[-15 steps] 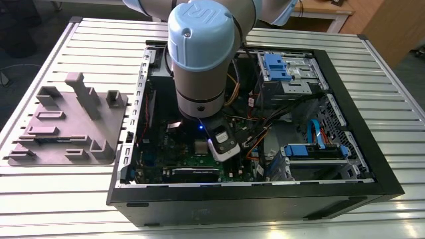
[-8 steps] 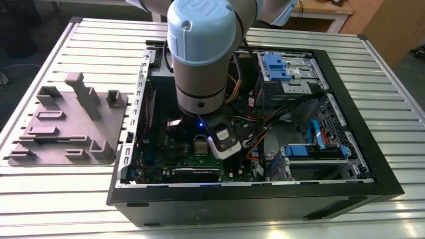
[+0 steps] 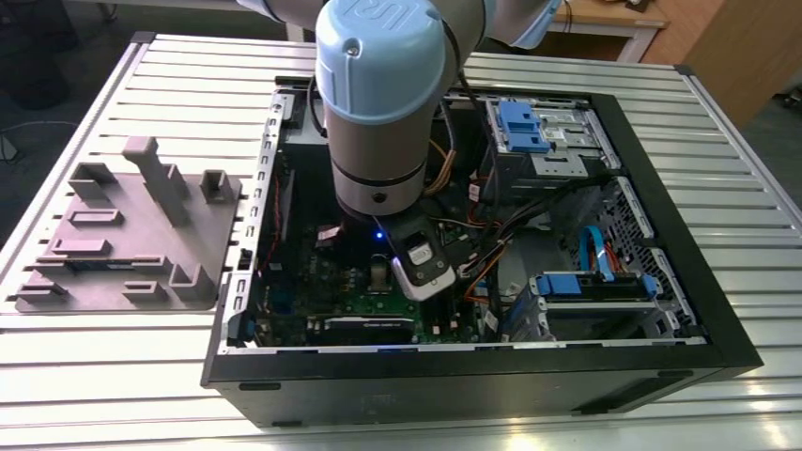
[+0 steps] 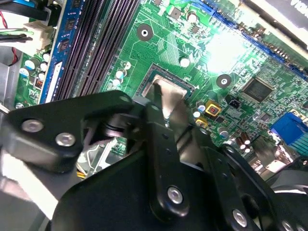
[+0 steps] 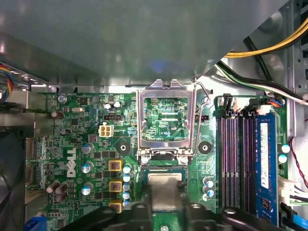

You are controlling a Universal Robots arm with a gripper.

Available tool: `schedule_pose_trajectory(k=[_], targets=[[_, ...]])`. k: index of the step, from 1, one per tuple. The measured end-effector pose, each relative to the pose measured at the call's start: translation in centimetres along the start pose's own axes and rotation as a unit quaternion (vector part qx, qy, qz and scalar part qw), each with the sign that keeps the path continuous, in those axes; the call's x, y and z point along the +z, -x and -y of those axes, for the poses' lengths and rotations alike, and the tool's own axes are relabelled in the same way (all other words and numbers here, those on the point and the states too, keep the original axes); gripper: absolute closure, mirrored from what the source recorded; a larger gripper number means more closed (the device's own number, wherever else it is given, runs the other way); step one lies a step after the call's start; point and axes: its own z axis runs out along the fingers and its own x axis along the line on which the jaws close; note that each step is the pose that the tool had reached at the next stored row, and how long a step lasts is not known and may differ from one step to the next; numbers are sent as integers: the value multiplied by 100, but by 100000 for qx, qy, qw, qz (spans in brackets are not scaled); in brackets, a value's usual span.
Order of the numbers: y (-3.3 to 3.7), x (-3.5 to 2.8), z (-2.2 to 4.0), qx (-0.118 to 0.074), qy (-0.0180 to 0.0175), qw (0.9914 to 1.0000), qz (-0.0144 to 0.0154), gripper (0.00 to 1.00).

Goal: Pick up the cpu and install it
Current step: 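Place the cpu into insertion slot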

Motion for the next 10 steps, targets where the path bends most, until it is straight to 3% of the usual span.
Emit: schedule_pose_trajectory(k=[1,6,10], targets=[[0,0,0,2,0,100000,1,68],[0,-1,0,0,0,100000,0,90],[0,-1,0,2,-3,100000,-1,90]])
